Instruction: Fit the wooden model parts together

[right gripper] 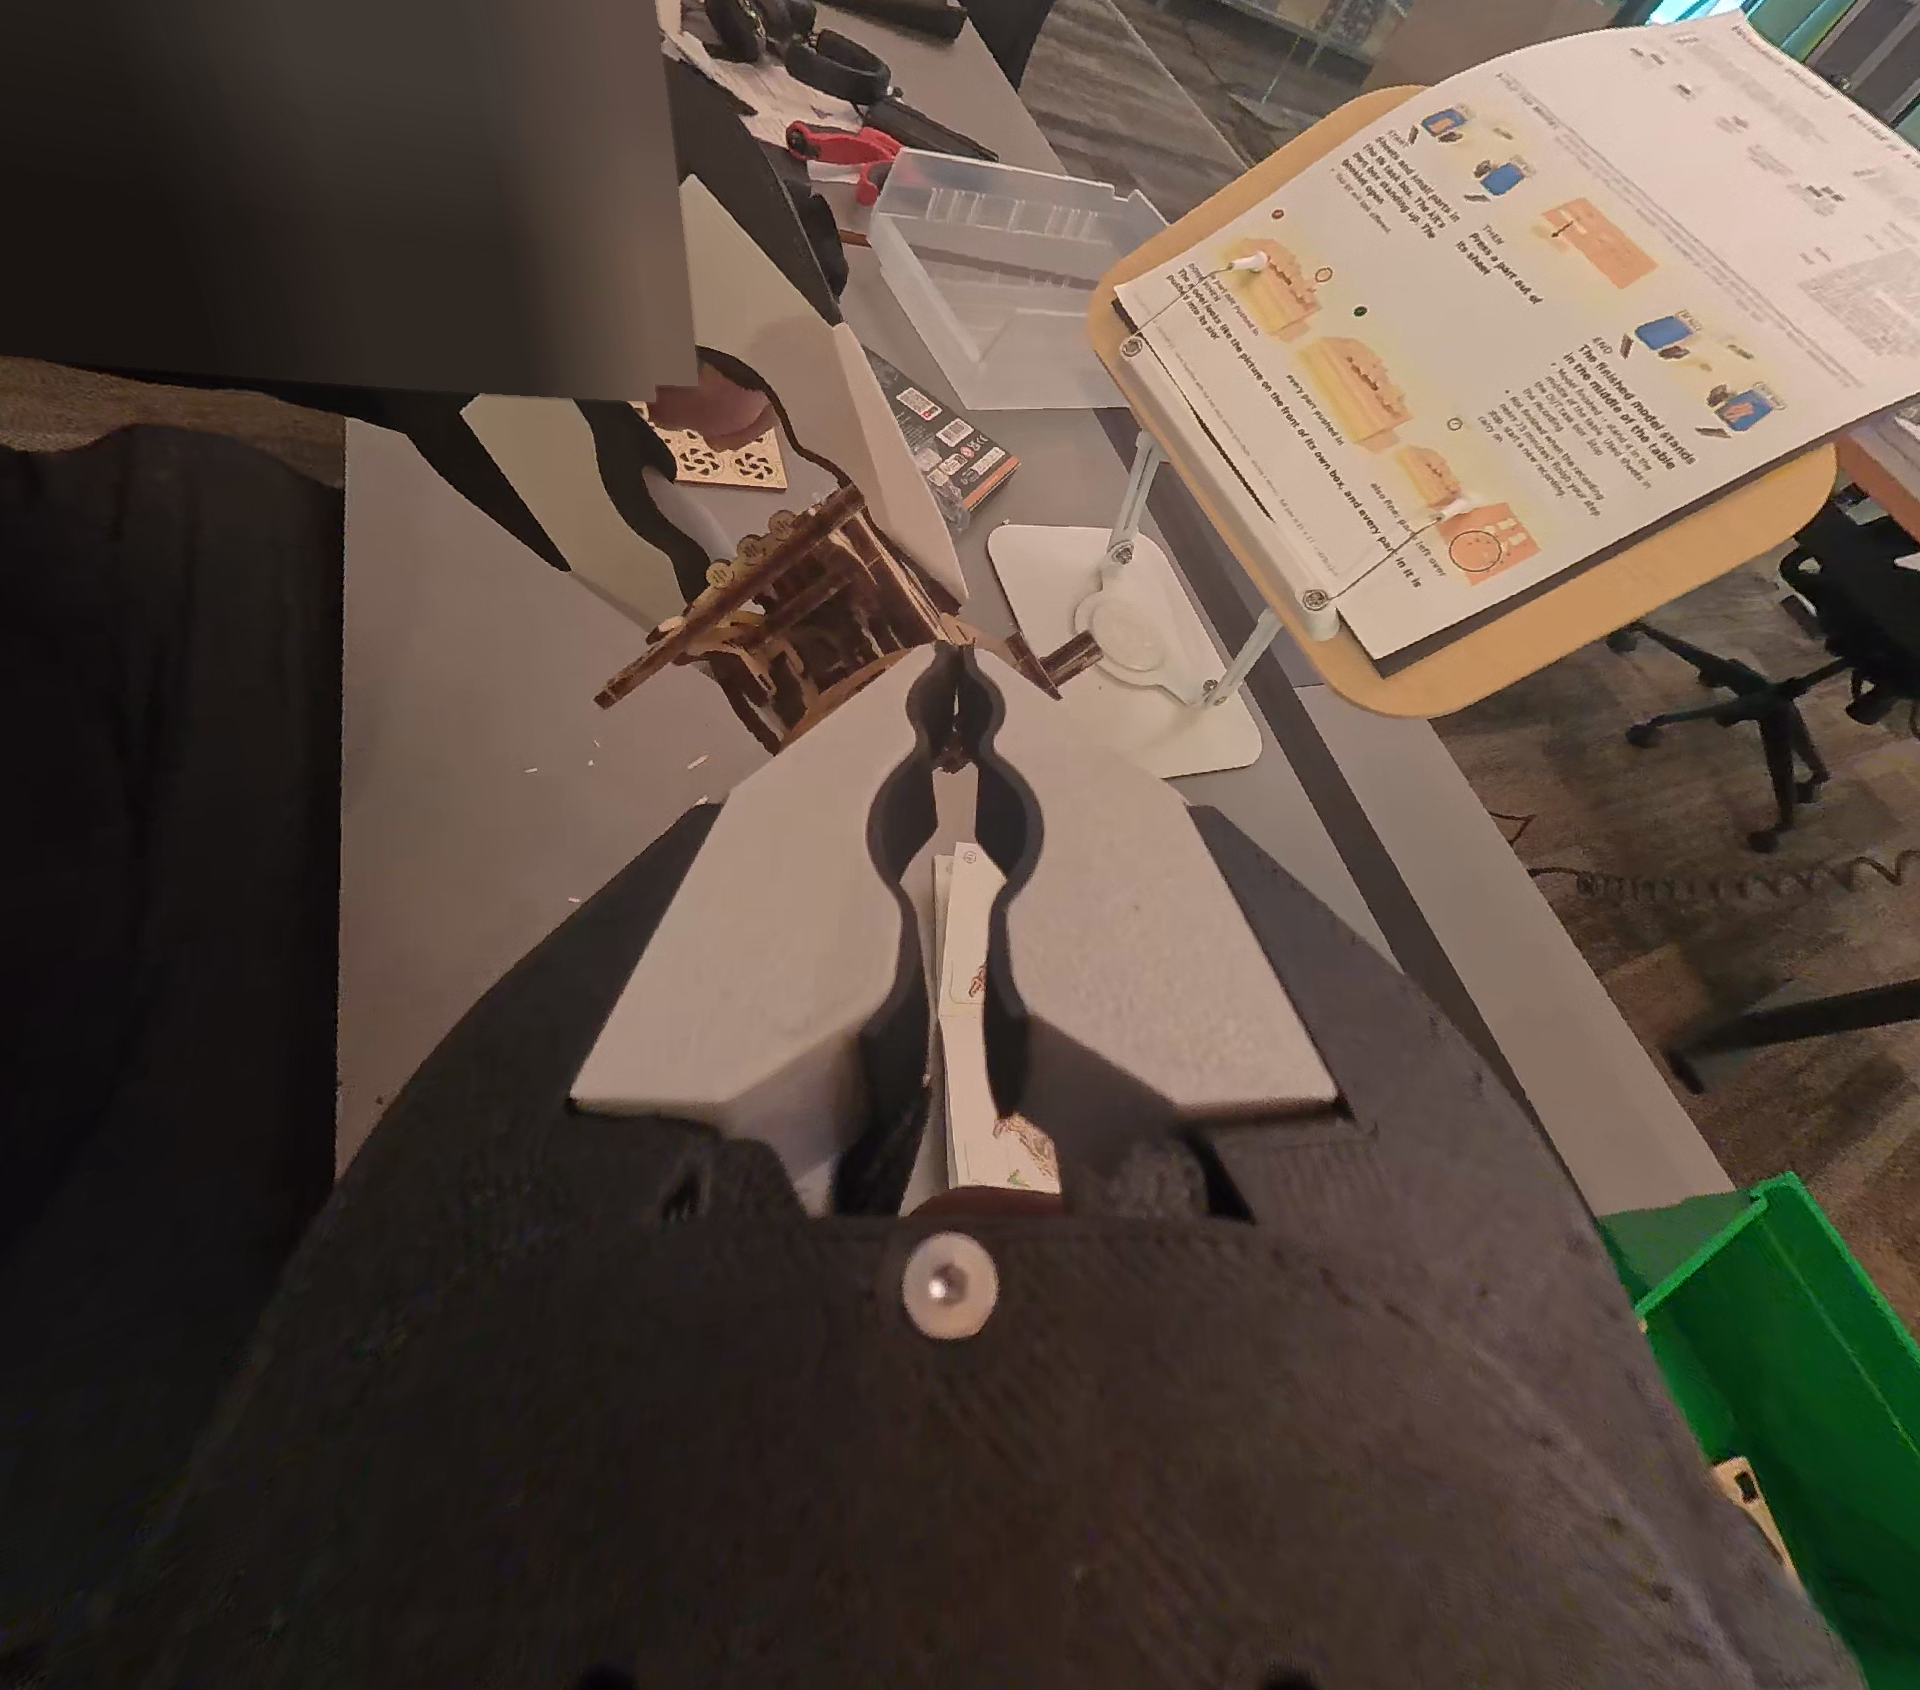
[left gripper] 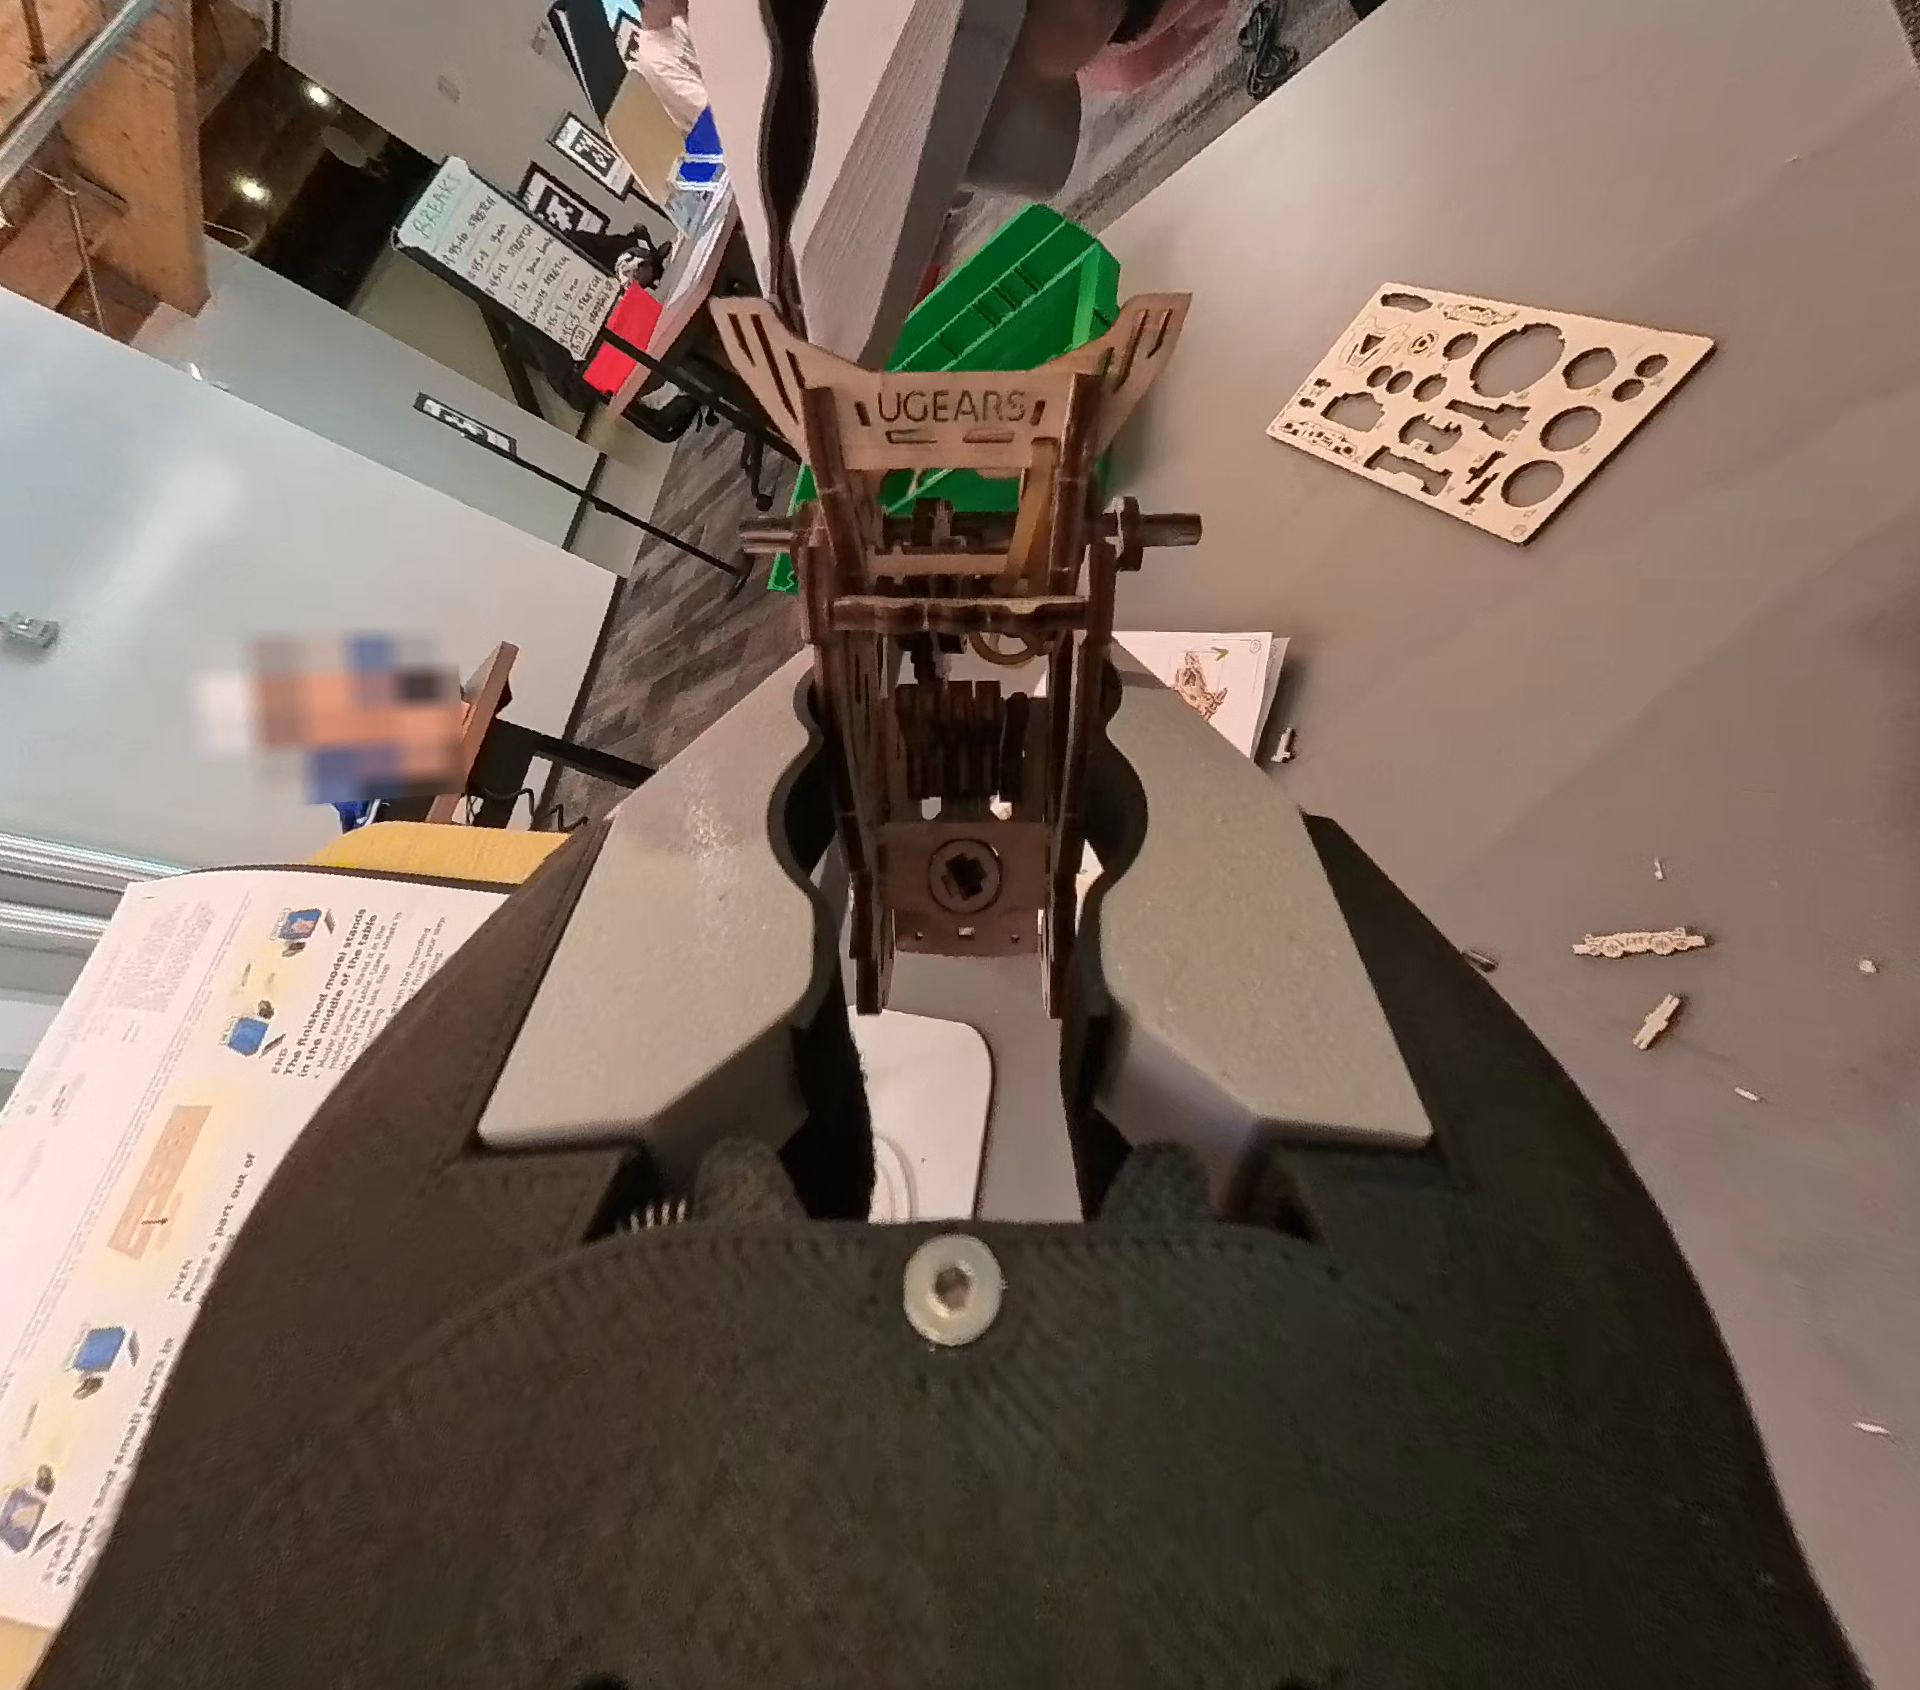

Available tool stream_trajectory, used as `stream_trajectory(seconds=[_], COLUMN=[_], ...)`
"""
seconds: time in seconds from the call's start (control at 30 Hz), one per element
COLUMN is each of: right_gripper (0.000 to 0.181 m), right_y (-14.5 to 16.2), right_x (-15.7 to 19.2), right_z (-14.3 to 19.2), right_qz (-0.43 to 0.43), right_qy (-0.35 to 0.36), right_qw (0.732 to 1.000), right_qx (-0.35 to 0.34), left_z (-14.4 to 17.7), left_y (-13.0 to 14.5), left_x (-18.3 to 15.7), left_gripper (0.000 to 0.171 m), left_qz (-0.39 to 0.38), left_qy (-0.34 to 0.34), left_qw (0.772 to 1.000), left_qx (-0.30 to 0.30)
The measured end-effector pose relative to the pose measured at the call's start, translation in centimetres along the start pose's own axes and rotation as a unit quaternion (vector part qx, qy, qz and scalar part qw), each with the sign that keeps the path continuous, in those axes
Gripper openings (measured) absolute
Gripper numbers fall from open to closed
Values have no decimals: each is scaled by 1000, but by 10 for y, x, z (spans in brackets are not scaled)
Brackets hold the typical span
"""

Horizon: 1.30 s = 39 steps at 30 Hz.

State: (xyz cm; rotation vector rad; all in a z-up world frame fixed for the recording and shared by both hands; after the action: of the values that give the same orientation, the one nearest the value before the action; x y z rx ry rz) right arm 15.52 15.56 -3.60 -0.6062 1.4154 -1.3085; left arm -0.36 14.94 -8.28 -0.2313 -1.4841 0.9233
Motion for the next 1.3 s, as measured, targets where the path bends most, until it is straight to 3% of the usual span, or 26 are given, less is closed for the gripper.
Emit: stream_trajectory(seconds=[0.4,1.3], right_gripper=[0,0], right_y=[0,0], right_x=[5,22], right_z=[9,14], right_qz=[-17,56], right_qy=[8,2], right_qw=[999,998], right_qx=[-36,26], left_z=[2,-5], left_y=[-4,-4], left_x=[0,0], left_gripper=[42,42], left_qz=[-6,32], left_qy=[-7,-11], left_qw=[1000,999], left_qx=[-11,-27])
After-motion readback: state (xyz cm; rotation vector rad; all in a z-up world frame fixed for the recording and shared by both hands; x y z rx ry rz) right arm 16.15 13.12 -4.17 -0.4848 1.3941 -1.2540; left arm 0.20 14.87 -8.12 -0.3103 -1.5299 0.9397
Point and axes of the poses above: each gripper's, where its closed fingertips meet, z back along the fingers, y out of its underside, x = y × z across the jaws, the point moved 9 cm from there along z, back along the fingers, and after that the axes turned 13 degrees about -x, right-handed, at the moved point
